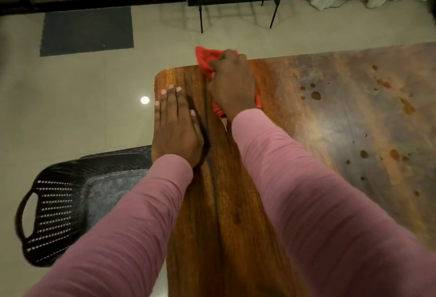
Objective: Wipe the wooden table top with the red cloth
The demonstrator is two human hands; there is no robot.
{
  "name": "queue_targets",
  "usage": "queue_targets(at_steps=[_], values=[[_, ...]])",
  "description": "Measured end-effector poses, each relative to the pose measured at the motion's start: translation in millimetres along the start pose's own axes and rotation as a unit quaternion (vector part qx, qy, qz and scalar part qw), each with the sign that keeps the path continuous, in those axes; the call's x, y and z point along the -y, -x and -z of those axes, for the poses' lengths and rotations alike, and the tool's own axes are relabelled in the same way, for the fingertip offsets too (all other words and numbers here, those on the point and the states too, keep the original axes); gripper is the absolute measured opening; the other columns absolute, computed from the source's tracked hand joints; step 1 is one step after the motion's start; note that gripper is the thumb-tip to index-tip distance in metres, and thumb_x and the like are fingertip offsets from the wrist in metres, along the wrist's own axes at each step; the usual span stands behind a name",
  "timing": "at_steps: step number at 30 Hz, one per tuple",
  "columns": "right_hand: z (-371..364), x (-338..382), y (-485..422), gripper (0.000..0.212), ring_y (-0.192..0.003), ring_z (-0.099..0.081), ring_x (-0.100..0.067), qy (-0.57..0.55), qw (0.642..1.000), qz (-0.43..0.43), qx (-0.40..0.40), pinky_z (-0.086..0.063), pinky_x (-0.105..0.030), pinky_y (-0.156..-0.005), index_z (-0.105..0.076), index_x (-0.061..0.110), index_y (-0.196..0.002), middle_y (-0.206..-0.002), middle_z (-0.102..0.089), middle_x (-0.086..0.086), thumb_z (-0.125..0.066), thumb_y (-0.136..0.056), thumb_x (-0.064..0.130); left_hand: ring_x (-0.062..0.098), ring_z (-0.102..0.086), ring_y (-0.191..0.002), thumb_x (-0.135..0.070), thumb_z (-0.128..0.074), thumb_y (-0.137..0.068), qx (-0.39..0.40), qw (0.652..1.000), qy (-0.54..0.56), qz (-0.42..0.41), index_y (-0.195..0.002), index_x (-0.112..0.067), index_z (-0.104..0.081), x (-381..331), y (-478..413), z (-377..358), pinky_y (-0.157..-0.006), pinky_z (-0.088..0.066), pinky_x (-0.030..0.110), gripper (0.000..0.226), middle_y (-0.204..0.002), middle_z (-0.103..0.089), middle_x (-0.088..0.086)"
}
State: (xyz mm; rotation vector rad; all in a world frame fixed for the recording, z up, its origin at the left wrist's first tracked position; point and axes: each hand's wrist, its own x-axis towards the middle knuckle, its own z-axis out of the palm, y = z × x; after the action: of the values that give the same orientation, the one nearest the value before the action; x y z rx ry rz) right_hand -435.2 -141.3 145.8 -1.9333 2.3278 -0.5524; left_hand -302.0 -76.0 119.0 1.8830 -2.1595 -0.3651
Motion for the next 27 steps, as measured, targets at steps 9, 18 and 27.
queue_targets(at_steps=[9,18,27], values=[[24.7,-44.6,-5.8,0.03,-0.116,-0.046,-0.028,-0.049,0.988,-0.139,-0.051,-0.042,-0.04,-0.097,-0.058,0.007,-0.115,-0.122,-0.055,-0.008,-0.058,-0.087,0.017,0.023,-0.002,-0.147,-0.027,-0.02,-0.103,-0.012,0.999,-0.034,-0.023,-0.152,-0.008,-0.01,-6.3,1.0,2.4,-0.119,0.002,0.034,0.053,-0.16,-0.009,0.01],[28.0,-69.5,6.6,0.033,-0.115,-0.044,-0.028,-0.019,1.0,0.009,-0.019,-0.041,-0.039,-0.094,-0.063,0.022,-0.119,-0.123,-0.054,-0.006,-0.05,-0.089,0.021,0.024,-0.011,-0.146,-0.029,-0.02,-0.103,-0.067,0.998,-0.019,-0.001,-0.151,-0.01,-0.015,-106.5,-34.9,-19.8,-0.115,0.002,0.032,0.052,-0.159,-0.016,0.009],[53.6,-137.3,-10.5,0.025,-0.117,-0.047,-0.032,-0.048,0.972,-0.214,-0.081,-0.042,-0.043,-0.097,-0.065,0.014,-0.107,-0.123,-0.053,-0.008,-0.051,-0.087,0.014,0.024,-0.006,-0.147,-0.025,-0.02,-0.102,-0.041,0.998,-0.022,-0.035,-0.15,-0.006,-0.015,-103.3,-40.6,-37.1,-0.117,0.003,0.033,0.052,-0.159,-0.014,0.011]])
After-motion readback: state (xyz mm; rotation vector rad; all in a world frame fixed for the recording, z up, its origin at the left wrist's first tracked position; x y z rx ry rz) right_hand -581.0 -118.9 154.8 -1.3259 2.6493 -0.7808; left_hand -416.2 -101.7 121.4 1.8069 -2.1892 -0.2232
